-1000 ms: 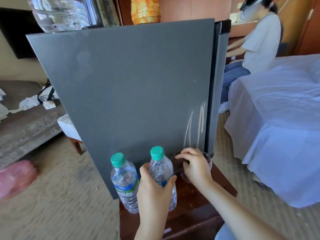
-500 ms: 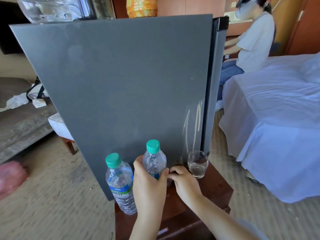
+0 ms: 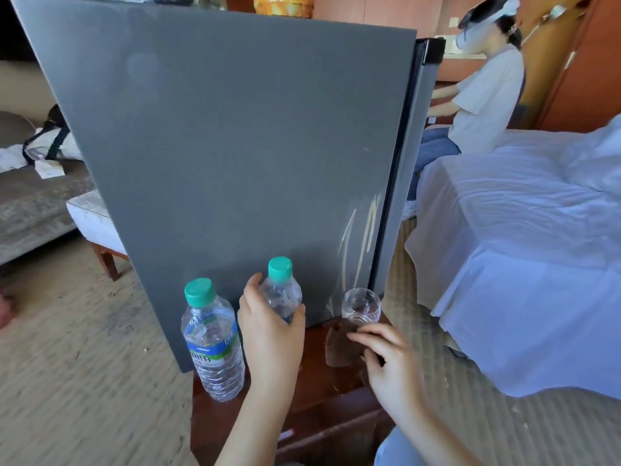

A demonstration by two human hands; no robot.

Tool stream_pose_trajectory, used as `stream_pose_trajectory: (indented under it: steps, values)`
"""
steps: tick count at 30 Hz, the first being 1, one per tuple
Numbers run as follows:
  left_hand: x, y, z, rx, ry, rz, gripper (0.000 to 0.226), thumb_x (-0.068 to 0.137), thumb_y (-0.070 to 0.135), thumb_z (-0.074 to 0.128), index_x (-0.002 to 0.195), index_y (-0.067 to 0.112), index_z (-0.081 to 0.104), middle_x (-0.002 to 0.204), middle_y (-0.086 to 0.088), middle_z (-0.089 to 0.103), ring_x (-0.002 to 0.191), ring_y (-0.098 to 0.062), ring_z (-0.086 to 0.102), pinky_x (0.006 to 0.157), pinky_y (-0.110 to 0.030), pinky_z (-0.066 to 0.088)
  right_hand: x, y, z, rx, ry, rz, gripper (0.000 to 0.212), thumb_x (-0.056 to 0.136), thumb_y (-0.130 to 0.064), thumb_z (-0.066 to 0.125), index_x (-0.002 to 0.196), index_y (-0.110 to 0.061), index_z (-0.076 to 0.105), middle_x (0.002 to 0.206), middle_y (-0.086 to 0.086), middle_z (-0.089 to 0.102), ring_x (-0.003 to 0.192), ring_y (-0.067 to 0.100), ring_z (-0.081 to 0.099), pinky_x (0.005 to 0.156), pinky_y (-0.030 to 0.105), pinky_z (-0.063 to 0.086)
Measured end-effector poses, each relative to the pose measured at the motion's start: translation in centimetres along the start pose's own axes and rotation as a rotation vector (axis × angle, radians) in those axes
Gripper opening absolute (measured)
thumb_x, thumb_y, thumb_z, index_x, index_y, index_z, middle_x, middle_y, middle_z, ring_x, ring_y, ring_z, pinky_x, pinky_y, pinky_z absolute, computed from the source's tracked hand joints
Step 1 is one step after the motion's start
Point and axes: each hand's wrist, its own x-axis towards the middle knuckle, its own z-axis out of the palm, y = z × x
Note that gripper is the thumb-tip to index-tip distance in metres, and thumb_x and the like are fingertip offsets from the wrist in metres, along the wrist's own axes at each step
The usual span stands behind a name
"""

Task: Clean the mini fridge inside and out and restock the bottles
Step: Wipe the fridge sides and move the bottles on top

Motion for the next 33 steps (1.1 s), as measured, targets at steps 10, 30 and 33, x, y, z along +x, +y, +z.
stream_pose_trajectory:
  steps: [10, 30, 33]
  values:
    - [-4.0, 3.1, 2.8, -0.025, -0.103, 0.509, 0.039, 0.083, 0.021, 0.063, 0.118, 0.020, 0.045, 0.110, 0.006, 0.050, 0.100, -0.012, 0.051, 0.090, -0.022, 0.045, -0.3, 4.0, -2.4, -0.038, 0.121, 0.226, 0.049, 0.065, 0.023, 0.067, 0.088, -0.020, 0.077, 0.097, -0.018, 0.062, 0.096, -0.017, 0.051, 0.083, 0.000, 0.036]
    - [-2.3, 0.9, 11.3, 0.091, -0.543, 0.006, 0.075, 0.069, 0.043, 0.080, 0.127, 0.012, 0.044, 0.121, -0.004, 0.052, 0.104, -0.023, 0.058, 0.082, -0.026, 0.046, 11.7, 3.0, -9.3, -0.015, 0.281, -0.001, 0.041, 0.078, 0.013, 0.058, 0.097, -0.018, 0.075, 0.103, -0.007, 0.063, 0.097, 0.006, 0.059, 0.090, 0.008, 0.039]
    - [-2.5, 0.2, 9.1, 0.129, -0.506, 0.003, 0.077, 0.070, 0.050, 0.076, 0.131, 0.016, 0.044, 0.115, 0.000, 0.063, 0.105, -0.018, 0.060, 0.083, -0.023, 0.046, 18.4, -0.7, -9.7, 0.006, 0.395, -0.263, 0.036, 0.081, 0.008, 0.054, 0.101, -0.014, 0.075, 0.108, -0.004, 0.063, 0.102, 0.015, 0.061, 0.091, 0.019, 0.044]
